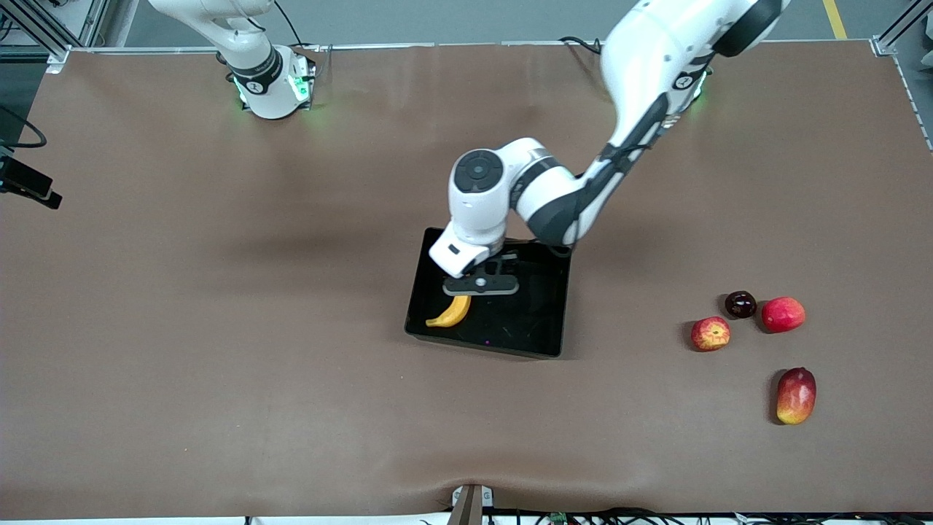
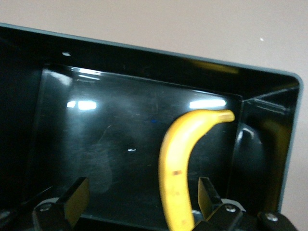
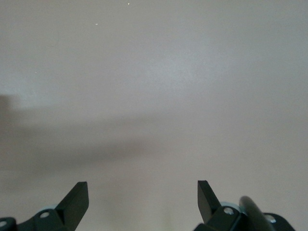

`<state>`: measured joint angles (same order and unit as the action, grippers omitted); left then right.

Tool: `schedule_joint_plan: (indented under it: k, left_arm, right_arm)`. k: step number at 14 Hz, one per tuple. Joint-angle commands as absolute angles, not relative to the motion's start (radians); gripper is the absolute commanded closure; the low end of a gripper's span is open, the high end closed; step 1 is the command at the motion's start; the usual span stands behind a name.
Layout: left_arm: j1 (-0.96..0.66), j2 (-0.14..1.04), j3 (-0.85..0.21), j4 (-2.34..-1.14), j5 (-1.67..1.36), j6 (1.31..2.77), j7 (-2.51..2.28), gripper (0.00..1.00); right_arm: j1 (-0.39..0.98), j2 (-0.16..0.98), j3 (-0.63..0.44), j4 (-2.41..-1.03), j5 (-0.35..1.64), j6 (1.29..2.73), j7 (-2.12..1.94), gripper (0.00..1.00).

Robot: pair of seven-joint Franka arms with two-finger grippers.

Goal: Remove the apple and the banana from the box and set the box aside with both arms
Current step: 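Move the left gripper back over the tray to the banana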

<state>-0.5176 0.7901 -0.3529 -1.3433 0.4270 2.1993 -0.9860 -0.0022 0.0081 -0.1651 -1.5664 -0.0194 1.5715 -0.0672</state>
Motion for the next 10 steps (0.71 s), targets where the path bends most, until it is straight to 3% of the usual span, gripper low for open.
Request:
schedule_joint_plan:
  k: [1, 5, 10]
  left_arm:
    - [-0.532, 0.879, -0.337, -1.304, 0.448, 2.302, -1.000, 0.00]
    - [-0.604, 0.933, -0.249, -1.292, 0.448, 2.347, -1.051, 0.00]
    - [-0.620, 0.966, -0.239, -1.295, 0.453, 2.365, -1.046, 0.00]
  right_arm:
    - [-0.021, 0.031, -0.155, -1.545, 0.002, 1.566, -0.075, 0.00]
    - [-0.017, 0.051, -0.155, -1.529, -0.003, 1.566, -0.078, 0.00]
    - [-0.028, 0.087, -0.155, -1.528, 0.024, 1.588, -0.074, 0.00]
